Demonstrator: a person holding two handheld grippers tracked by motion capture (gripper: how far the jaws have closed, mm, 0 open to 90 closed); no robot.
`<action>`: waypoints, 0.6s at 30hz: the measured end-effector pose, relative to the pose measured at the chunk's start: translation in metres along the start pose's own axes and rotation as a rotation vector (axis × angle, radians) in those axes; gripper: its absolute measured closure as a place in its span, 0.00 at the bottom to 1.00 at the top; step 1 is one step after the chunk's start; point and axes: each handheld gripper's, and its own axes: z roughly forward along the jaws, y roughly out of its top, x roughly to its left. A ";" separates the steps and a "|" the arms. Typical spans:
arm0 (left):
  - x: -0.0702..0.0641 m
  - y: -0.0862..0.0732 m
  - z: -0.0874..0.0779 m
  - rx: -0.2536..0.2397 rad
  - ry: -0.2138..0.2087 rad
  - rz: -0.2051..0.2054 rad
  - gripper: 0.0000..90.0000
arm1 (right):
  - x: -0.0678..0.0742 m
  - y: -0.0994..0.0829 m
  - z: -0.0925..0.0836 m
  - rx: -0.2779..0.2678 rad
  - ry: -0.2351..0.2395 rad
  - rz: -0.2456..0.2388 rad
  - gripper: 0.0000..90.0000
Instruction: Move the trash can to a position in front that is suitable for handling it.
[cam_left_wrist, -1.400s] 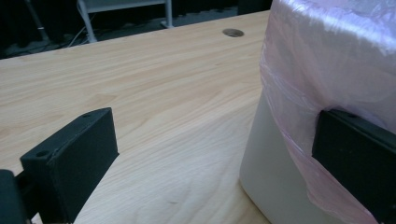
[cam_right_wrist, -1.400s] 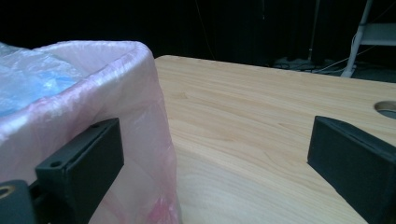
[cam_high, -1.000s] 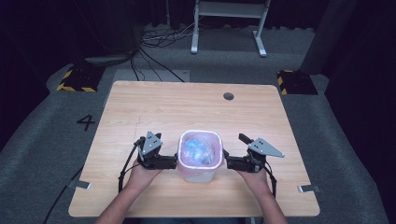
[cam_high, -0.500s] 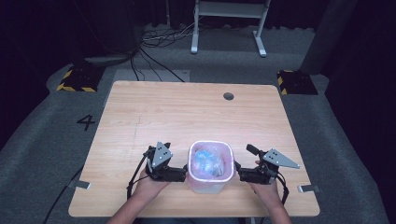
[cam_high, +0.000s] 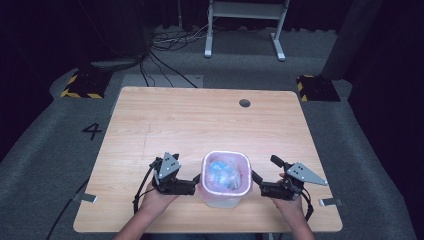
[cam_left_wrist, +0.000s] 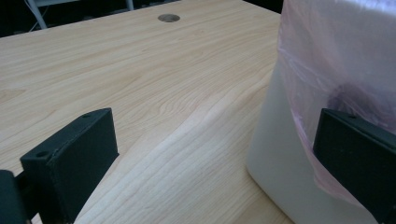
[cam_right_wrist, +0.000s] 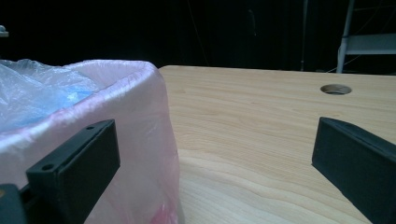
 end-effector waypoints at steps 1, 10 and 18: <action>0.002 -0.002 -0.001 -0.003 0.002 0.001 0.00 | -0.001 -0.001 -0.002 -0.003 -0.004 -0.004 0.01; 0.006 -0.015 -0.014 -0.024 -0.007 -0.030 0.00 | 0.002 -0.015 -0.018 0.003 -0.007 -0.045 0.01; -0.001 -0.030 -0.029 -0.059 -0.065 0.041 0.00 | 0.010 -0.029 -0.025 0.032 0.042 -0.080 0.02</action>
